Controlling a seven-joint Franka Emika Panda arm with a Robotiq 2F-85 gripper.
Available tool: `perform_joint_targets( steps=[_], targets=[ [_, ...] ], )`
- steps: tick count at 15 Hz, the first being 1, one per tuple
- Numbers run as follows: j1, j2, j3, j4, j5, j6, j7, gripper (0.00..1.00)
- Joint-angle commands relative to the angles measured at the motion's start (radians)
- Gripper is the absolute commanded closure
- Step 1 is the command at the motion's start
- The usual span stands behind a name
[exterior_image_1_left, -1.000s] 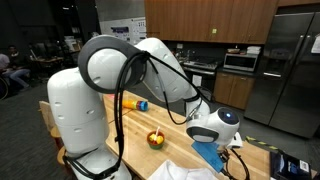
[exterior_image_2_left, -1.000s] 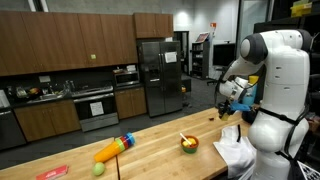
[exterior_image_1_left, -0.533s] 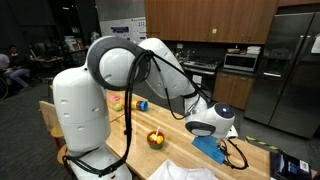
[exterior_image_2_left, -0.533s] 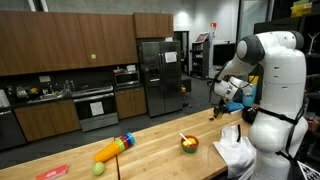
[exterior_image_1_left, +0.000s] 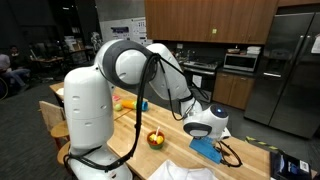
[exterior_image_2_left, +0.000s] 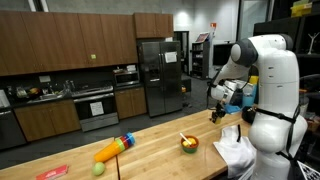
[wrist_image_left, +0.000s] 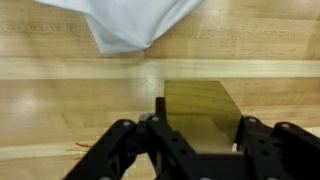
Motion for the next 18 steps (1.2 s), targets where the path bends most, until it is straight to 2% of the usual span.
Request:
perform_joint_targets(
  steps=[1,10,16,17,18],
  targets=[
    [-0.005,0.039,0.011,0.019,0.017,0.004,-0.034,0.71],
    [-0.014,0.112,0.057,0.015,0.092,0.015,-0.087,0.71],
    [-0.010,0.141,0.065,-0.003,0.131,0.042,-0.105,0.71],
    [-0.010,0.138,0.064,-0.009,0.131,0.043,-0.102,0.62],
    [0.001,0.137,0.056,-0.018,0.117,0.053,-0.073,0.21]
  ],
)
